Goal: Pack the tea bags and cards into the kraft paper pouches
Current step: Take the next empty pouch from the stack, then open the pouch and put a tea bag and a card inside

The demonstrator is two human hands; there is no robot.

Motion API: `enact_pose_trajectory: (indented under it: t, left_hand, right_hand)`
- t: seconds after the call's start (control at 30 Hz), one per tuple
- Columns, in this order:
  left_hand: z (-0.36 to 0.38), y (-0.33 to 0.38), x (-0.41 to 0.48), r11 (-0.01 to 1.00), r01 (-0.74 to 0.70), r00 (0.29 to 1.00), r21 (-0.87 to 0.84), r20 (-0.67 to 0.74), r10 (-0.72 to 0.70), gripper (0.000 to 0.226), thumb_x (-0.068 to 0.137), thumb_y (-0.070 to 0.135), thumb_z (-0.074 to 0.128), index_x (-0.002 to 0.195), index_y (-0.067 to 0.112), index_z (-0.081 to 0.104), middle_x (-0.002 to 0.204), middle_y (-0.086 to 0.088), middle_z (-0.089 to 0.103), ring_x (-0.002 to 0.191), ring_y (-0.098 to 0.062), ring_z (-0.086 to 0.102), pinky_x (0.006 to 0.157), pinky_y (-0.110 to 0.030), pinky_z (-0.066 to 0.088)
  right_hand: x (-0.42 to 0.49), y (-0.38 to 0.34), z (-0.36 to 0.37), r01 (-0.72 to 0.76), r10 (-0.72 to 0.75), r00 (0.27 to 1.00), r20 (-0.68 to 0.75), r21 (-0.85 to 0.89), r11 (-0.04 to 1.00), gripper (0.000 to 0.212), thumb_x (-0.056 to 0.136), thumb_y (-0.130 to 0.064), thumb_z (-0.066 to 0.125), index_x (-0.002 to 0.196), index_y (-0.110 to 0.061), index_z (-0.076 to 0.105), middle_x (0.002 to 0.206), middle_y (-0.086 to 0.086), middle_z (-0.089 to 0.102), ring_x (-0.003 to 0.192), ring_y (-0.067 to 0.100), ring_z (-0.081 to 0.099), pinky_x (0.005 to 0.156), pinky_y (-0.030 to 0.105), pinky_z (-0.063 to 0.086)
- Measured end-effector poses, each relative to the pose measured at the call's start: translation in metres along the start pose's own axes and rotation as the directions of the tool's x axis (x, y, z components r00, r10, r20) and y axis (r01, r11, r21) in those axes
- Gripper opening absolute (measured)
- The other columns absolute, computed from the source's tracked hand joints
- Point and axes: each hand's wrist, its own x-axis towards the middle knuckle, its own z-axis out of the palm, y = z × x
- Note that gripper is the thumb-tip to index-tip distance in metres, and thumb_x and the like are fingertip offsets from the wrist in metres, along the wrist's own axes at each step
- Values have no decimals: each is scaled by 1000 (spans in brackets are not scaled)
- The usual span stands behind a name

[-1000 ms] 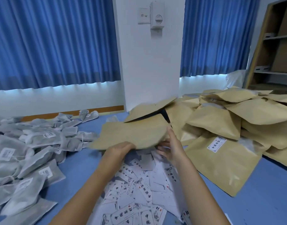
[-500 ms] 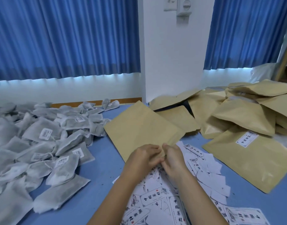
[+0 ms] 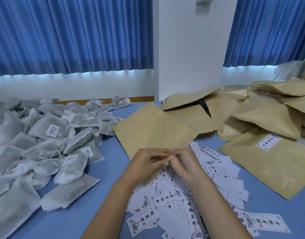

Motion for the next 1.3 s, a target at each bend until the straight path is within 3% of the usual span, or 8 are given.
enact_pose_trajectory:
  t: [0.13,0.23,0.53,0.7,0.83,0.97,1.07,1.3]
  left_hand:
    - [-2,3,-5,1000,8,1000,-11,-20,-8,25,80,8,74,103,19,75,101,27,66,98,10,62,86,-6,43]
    - [3,5,-5,970,-59,991,234,-101,84,18,88,13,63,100,20,74,92,14,70,86,-5,65,76,-20,51]
    - [12,15,-7,934,5,922,357,-363,134,11,82,-5,62,87,-1,71,83,-9,69,71,-24,64,65,-28,46]
    - [21,25,-4,850,215,956,480,-283,-81,22,90,14,54,111,10,60,105,-4,61,92,-22,58,75,-32,45]
    - [23,27,-5,853,273,919,445,-383,-94,14,89,9,48,88,4,61,78,-11,62,73,-31,58,63,-36,42]
    - [22,26,-8,913,338,827,228,-536,-172,13,87,9,57,84,7,69,72,-7,67,68,-25,60,62,-36,47]
    - [21,22,-8,931,328,829,162,-521,-202,13,85,10,60,79,7,71,68,-3,66,65,-19,60,58,-31,46]
    - [15,24,-6,857,322,865,402,-493,-94,11,88,11,56,78,8,61,70,-5,59,64,-25,52,54,-34,38]
  right_hand:
    - [-1,3,-1,31,-31,999,36,10,999,35,86,24,32,118,18,46,103,34,58,101,45,60,95,48,47]
    - [-6,2,1,48,-39,986,162,-53,997,26,88,21,40,108,10,53,95,26,61,95,38,60,95,43,49]
    - [-9,14,4,108,-76,992,100,-374,921,20,90,12,48,86,1,64,73,10,68,83,20,70,78,24,57]
    - [-15,17,6,148,-138,989,57,-513,846,44,84,15,40,61,-12,65,57,2,65,54,8,63,57,14,49]
    - [-13,17,7,179,-171,982,77,-656,733,52,82,14,41,46,-21,56,44,-11,52,42,0,49,51,11,41]
    - [-11,21,11,182,-187,980,74,-728,661,32,81,11,42,55,-7,48,42,-8,40,39,0,45,47,14,36]
    - [-11,24,9,130,-139,990,40,-663,738,36,82,12,46,53,-8,53,45,-1,47,48,10,58,51,17,47]
    - [-13,18,11,124,-144,989,26,-668,733,14,93,2,47,87,6,59,74,15,70,58,22,70,58,30,57]
